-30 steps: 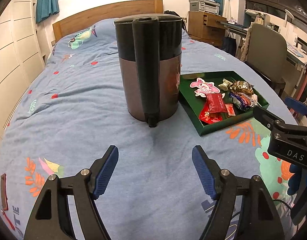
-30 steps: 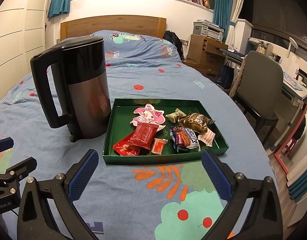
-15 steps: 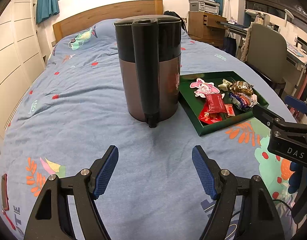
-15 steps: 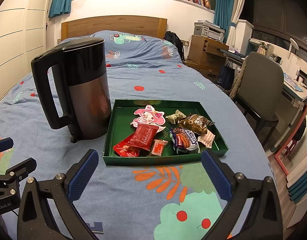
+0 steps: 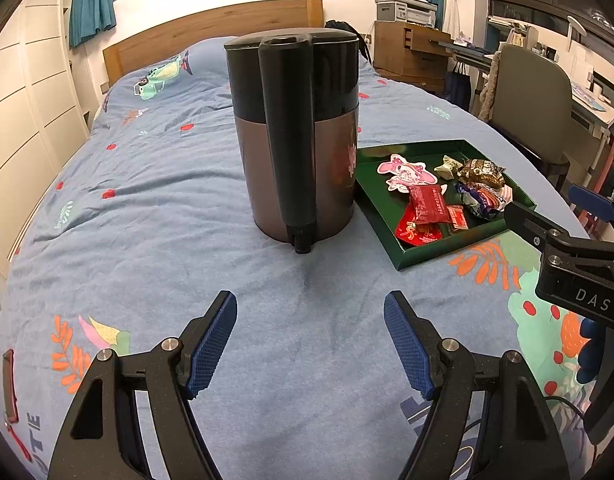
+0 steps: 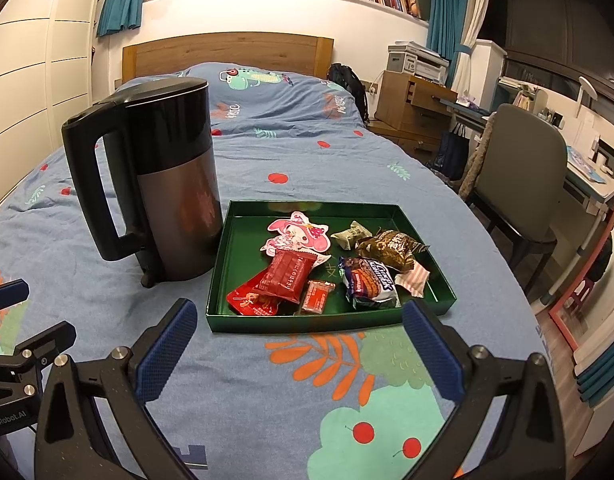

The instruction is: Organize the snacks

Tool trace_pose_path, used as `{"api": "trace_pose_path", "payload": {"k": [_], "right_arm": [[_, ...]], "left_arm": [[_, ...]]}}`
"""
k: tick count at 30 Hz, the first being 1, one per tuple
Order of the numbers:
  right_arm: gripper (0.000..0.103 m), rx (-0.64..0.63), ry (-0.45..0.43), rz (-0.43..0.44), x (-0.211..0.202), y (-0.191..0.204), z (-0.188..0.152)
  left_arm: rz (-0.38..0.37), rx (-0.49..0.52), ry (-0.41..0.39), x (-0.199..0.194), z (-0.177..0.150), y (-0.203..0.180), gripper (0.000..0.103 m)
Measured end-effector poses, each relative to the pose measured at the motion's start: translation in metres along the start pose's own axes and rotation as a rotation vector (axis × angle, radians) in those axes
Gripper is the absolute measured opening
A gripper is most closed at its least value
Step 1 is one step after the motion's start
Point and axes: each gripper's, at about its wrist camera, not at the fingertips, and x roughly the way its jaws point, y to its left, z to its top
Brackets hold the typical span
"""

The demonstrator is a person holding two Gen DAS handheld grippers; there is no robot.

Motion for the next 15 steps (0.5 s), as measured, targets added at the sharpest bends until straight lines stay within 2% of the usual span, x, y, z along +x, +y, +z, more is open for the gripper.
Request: {"api": "trace_pose_path", "payload": {"k": [15], "right_arm": [[0.103,0.006,-0.002,-0.004,-0.0010,-0.0047,0.0037]], "left_arm": [[0.023,-0.003,-0.019,-0.0054,0.0055,-0.0073,0.071]]}}
